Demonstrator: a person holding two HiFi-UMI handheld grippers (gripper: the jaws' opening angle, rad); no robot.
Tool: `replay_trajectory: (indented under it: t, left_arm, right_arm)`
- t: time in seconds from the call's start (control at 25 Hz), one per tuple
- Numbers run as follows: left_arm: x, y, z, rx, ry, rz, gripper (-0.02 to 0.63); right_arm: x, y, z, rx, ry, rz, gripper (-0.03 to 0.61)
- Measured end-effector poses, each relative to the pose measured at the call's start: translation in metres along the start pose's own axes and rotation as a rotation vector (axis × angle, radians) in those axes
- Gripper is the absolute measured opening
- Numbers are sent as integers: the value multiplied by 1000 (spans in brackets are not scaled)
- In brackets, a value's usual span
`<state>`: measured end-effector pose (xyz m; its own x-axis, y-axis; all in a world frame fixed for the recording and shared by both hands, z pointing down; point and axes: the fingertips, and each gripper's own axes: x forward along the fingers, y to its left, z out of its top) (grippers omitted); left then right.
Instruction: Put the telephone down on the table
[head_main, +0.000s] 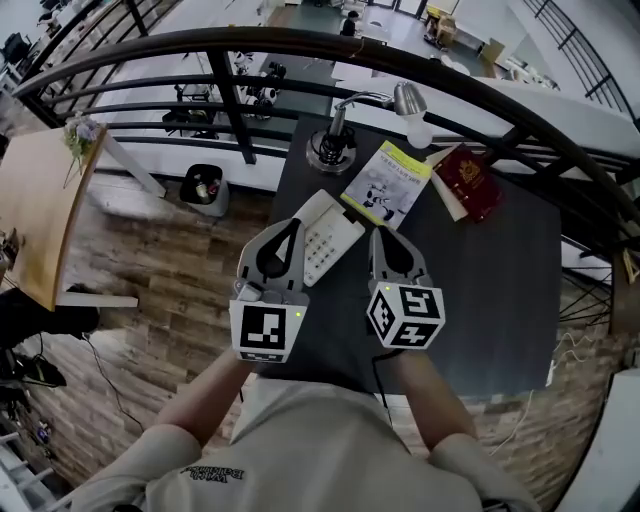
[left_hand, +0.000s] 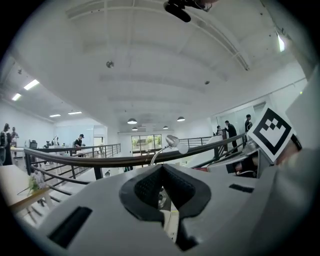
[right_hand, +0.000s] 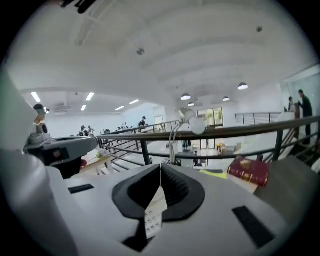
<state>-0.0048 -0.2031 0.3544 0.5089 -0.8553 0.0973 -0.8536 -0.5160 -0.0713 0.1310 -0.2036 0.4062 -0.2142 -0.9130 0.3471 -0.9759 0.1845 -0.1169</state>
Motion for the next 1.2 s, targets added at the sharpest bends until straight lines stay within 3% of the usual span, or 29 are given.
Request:
replay_trajectory:
  t: [0.24,0.4,0.72,0.88,1.2]
  left_arm:
    - [-19,-13,64,-95,-93,-55,3]
    - [-33,-23,87,-64,-122,-64,3]
    - [-57,-47,85,-75,-183,-123,3]
    - [-60,-53,69,-70,-163,-121,3]
    - [-58,-59,55,-52,-125,-130,3]
  right_arm:
    - [-54,8,72,-235,-222,-36,8]
    - [-83,19,92,-274,-302,-21,8]
    - [-111,34,89,-323,-372,-22,6]
    - [-119,35,77,-271,-386,-36,3]
    - [-121,39,58,-284,-335,-15,3]
